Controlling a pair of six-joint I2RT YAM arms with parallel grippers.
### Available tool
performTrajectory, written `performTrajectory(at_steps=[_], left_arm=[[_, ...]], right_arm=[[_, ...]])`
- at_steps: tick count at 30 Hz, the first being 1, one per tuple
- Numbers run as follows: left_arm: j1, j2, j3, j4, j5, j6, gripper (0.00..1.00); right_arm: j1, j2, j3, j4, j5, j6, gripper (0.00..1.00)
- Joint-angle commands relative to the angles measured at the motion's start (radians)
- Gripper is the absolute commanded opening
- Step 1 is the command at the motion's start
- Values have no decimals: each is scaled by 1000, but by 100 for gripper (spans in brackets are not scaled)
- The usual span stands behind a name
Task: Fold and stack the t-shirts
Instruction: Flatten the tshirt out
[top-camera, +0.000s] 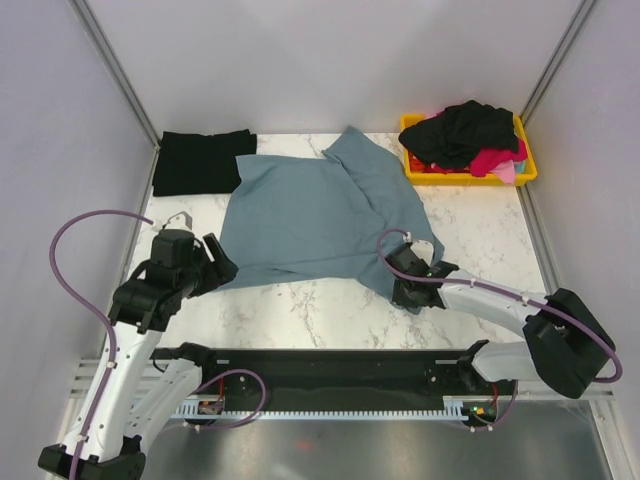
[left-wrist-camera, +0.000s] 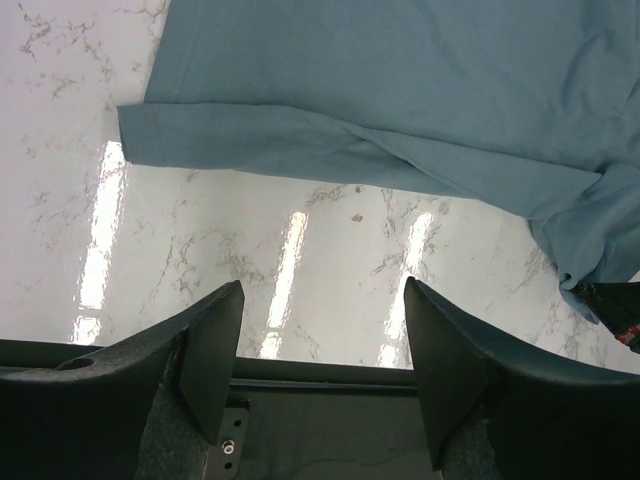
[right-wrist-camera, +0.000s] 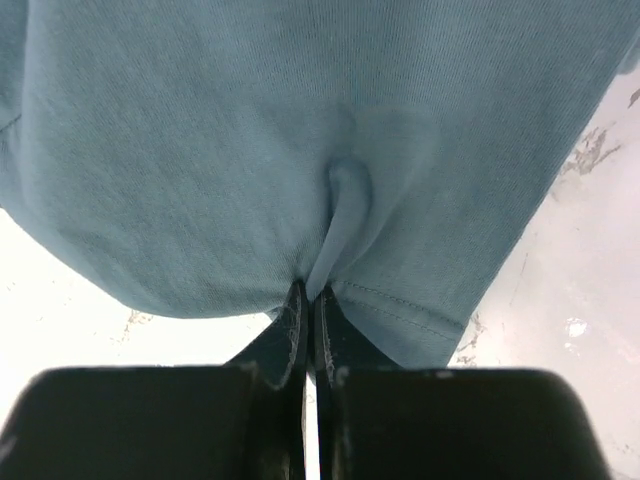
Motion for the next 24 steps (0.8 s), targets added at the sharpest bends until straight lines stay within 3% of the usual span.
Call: performTrajectory(at_steps=[1,7,12,18,24], left_arm=[[-2,-13,0,19,2,37,74],[-2,-15,26,-23,2,7,74],[-2,-15,34,-60,56,-44,73],[-2,0,31,-101,10,-89,73],[-2,28,-51,-115,36,-161,73]], right_arm=[[35,-6,-10,-87,-19,16,0],[174,-306,156,-420,55,140,0],[188,-504,285,-681,33,186,0],[188,-656,299,-796,-53,200,0],[188,-612,236,-765,-149,105,0]])
